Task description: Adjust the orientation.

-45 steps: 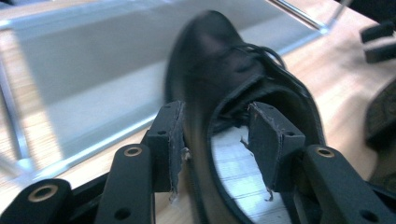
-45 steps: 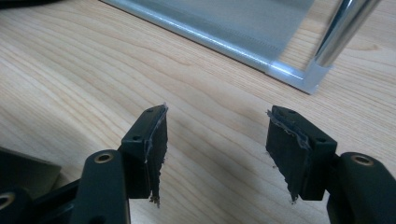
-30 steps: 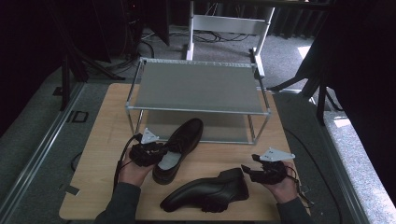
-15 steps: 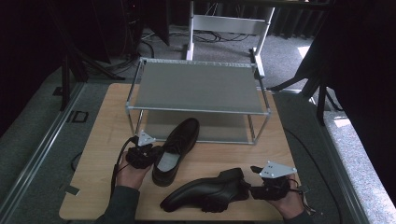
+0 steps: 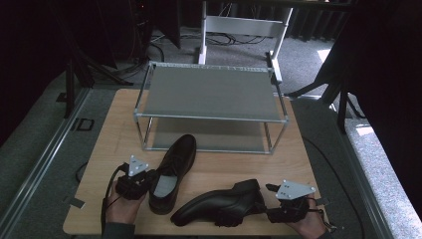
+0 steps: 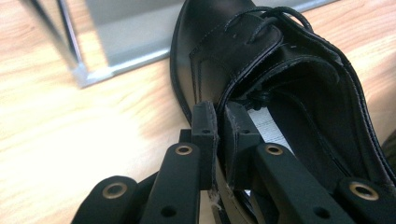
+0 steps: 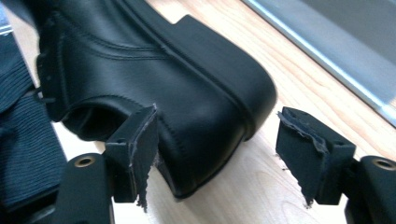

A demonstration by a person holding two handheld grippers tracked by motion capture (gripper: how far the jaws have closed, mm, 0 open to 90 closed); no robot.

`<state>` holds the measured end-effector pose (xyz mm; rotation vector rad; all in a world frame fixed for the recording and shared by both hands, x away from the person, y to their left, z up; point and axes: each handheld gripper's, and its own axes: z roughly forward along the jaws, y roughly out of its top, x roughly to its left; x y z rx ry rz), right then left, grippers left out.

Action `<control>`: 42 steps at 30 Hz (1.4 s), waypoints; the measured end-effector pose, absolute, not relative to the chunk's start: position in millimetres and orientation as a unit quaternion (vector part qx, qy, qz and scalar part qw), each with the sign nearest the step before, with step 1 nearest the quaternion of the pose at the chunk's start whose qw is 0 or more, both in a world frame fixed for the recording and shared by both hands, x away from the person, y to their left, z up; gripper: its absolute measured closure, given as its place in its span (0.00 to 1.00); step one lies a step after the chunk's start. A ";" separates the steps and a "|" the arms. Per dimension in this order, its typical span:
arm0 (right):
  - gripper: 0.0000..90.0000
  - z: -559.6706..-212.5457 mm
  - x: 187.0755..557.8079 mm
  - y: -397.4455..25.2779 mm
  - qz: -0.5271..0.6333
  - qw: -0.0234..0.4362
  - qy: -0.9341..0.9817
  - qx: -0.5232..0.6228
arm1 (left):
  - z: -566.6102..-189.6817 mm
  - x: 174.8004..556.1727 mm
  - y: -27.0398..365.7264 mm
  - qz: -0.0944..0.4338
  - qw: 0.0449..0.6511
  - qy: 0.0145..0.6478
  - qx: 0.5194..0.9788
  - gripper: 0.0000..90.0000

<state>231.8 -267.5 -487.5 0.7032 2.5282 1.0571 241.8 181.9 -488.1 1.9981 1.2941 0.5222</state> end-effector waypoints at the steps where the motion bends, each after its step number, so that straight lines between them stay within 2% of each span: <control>1: 0.31 -488.1 231.0 -266.5 0.367 0.156 0.885 0.241 | -487.9 238.5 184.1 0.201 0.344 0.502 0.768 0.94; 5: 0.28 -491.8 229.1 -262.2 0.359 0.152 0.892 0.231 | -486.9 228.6 191.4 0.202 0.357 0.501 0.762 0.92; 6: 0.26 -492.9 227.6 -259.5 0.357 0.154 0.894 0.224 | -486.0 226.9 192.6 0.207 0.362 0.497 0.761 0.84; 9: 0.23 -493.6 226.8 -256.5 0.351 0.159 0.897 0.216 | -482.1 222.2 197.1 0.212 0.376 0.495 0.754 0.74; 13: 0.20 -494.1 225.9 -255.1 0.348 0.169 0.897 0.212 | -480.3 218.9 200.8 0.216 0.380 0.492 0.753 0.69; 19: 0.15 -495.4 226.2 -254.8 0.347 0.181 0.895 0.213 | -485.7 214.9 208.5 0.220 0.383 0.503 0.743 0.67; 31: 0.16 -510.0 238.6 -236.4 0.324 0.239 0.892 0.204 | -493.5 210.8 218.3 0.216 0.387 0.518 0.732 0.67; 33: 0.23 -506.4 242.4 -233.6 0.335 0.242 0.889 0.199 | -495.0 211.1 218.2 0.212 0.385 0.518 0.734 0.67; 34: 0.23 -506.4 242.4 -233.6 0.335 0.242 0.889 0.199 | -495.0 211.1 218.2 0.212 0.385 0.518 0.734 0.67; 35: 0.33 -501.7 246.5 -231.0 0.348 0.243 0.884 0.195 | -496.3 211.2 217.6 0.211 0.387 0.518 0.733 0.67; 36: 0.38 -499.7 249.1 -229.8 0.356 0.234 0.884 0.189 | -496.9 211.4 217.5 0.210 0.386 0.519 0.733 0.67; 38: 0.48 -497.3 254.4 -225.6 0.352 0.250 0.882 0.188 | -498.0 211.6 217.9 0.209 0.387 0.519 0.733 0.67; 39: 0.60 -496.0 256.4 -224.1 0.349 0.258 0.882 0.182 | -498.3 211.6 218.4 0.208 0.387 0.519 0.733 0.67; 42: 0.72 -493.5 263.4 -220.6 0.354 0.264 0.879 0.182 | -500.8 211.5 220.2 0.204 0.390 0.522 0.731 0.67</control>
